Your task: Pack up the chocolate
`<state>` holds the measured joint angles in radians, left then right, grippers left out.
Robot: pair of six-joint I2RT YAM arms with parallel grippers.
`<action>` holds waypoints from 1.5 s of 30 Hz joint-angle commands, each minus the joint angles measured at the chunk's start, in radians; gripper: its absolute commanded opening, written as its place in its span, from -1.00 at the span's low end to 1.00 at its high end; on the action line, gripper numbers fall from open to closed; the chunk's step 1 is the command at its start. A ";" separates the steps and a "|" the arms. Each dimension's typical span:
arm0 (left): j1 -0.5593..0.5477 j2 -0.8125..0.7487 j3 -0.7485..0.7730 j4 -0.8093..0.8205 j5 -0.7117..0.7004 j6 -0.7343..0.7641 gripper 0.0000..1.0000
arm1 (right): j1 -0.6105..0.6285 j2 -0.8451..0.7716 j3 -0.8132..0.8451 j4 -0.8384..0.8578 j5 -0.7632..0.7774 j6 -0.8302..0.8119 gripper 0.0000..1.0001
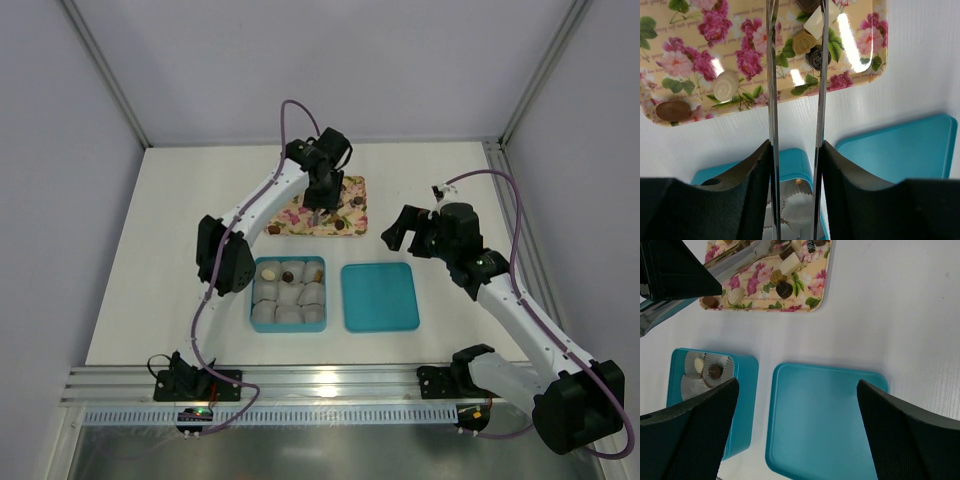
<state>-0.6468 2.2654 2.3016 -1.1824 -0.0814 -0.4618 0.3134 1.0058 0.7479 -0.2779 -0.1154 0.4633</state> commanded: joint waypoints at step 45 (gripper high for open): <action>0.003 -0.057 -0.036 0.018 0.028 0.012 -0.21 | 0.006 0.008 0.013 0.023 -0.001 -0.012 0.99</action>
<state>-0.6468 2.2173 2.1998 -1.1614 -0.0589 -0.4622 0.3134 1.0145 0.7479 -0.2779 -0.1162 0.4538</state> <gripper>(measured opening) 0.404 0.996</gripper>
